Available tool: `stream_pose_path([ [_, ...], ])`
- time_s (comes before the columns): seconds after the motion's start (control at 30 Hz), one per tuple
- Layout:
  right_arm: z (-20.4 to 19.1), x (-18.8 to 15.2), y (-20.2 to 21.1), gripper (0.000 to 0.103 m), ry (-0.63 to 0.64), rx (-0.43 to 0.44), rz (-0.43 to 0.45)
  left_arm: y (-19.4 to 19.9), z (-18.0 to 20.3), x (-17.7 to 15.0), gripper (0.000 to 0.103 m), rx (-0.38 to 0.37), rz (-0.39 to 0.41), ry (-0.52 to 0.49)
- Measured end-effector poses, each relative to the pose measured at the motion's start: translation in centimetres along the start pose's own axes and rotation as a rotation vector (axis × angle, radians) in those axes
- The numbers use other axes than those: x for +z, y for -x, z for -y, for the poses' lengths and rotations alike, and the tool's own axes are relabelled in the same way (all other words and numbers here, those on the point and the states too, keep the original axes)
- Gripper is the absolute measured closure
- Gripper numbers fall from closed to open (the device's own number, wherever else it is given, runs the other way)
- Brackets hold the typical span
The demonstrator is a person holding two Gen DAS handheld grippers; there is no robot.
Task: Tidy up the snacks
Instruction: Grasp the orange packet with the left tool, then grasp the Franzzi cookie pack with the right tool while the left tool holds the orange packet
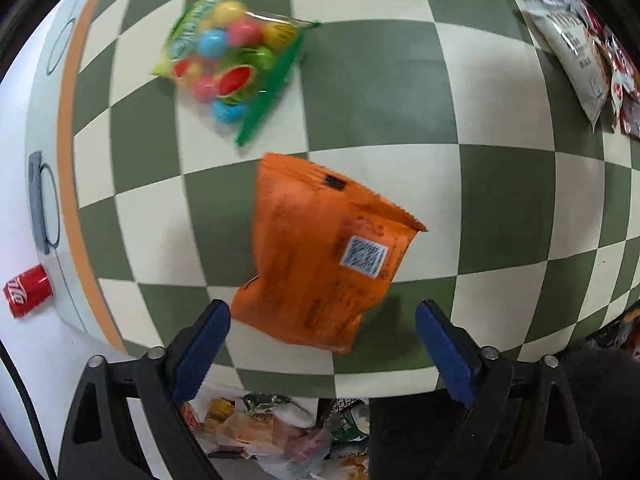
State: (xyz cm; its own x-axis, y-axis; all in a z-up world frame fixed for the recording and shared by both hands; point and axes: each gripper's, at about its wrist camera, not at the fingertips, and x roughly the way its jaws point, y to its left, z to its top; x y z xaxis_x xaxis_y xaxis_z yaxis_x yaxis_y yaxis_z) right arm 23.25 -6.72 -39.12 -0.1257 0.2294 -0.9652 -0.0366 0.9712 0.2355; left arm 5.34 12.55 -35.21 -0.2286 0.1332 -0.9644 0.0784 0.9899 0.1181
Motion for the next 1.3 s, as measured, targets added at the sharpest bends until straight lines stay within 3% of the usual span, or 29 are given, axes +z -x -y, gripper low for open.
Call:
stream_pose_path([
  [0.03,-0.3,0.1,0.0,0.012,0.010,0.006,0.005,-0.2,0.0,0.1,0.030,0.007,-0.008,0.007],
  [0.1,-0.9,0.7,0.0,0.012,0.034,0.020,0.050,-0.2,-0.2,0.5,0.039,0.015,-0.008,0.046],
  [0.17,-1.2,1.1,0.2,0.012,0.050,0.017,0.069,0.4,-0.8,0.8,0.045,-0.023,0.001,0.116],
  [0.27,-1.1,2.0,0.7,0.012,0.048,0.061,0.116,1.1,-1.7,1.4,0.046,-0.111,-0.003,0.218],
  [0.47,-0.3,5.8,1.7,0.012,0.026,0.111,0.195,2.2,-2.5,3.0,0.048,-0.161,0.015,0.338],
  [0.5,0.0,6.6,1.8,0.017,0.012,0.091,0.135,2.4,-2.6,3.3,0.048,-0.174,0.016,0.352],
  [0.73,1.1,10.2,-0.6,0.052,-0.042,0.137,0.131,3.0,-3.1,5.4,0.048,-0.189,0.025,0.415],
  [0.83,0.9,10.0,-1.8,0.058,-0.028,0.193,0.126,3.3,-2.9,5.8,0.048,-0.186,0.033,0.411],
  [0.97,-1.5,8.6,-1.7,0.059,0.103,0.304,0.028,3.5,-2.7,5.2,0.048,-0.193,0.034,0.414],
  [1.0,-2.1,8.3,-1.3,0.058,0.145,0.265,0.025,3.7,-2.4,5.5,0.048,-0.194,0.035,0.417],
  [1.07,-3.3,8.1,-0.3,0.039,0.234,0.153,0.067,3.7,-2.6,5.7,0.048,-0.194,0.038,0.417],
  [1.1,-4.1,8.2,0.2,0.023,0.302,0.087,0.105,3.8,-2.9,5.9,0.048,-0.194,0.039,0.416],
  [1.17,-6.1,8.5,0.4,0.021,0.452,-0.054,0.171,4.0,-3.4,4.8,0.048,-0.194,0.041,0.415],
  [1.3,-9.8,9.1,-2.3,0.021,0.721,-0.250,0.129,3.7,-3.0,5.2,0.048,-0.196,0.040,0.416],
])
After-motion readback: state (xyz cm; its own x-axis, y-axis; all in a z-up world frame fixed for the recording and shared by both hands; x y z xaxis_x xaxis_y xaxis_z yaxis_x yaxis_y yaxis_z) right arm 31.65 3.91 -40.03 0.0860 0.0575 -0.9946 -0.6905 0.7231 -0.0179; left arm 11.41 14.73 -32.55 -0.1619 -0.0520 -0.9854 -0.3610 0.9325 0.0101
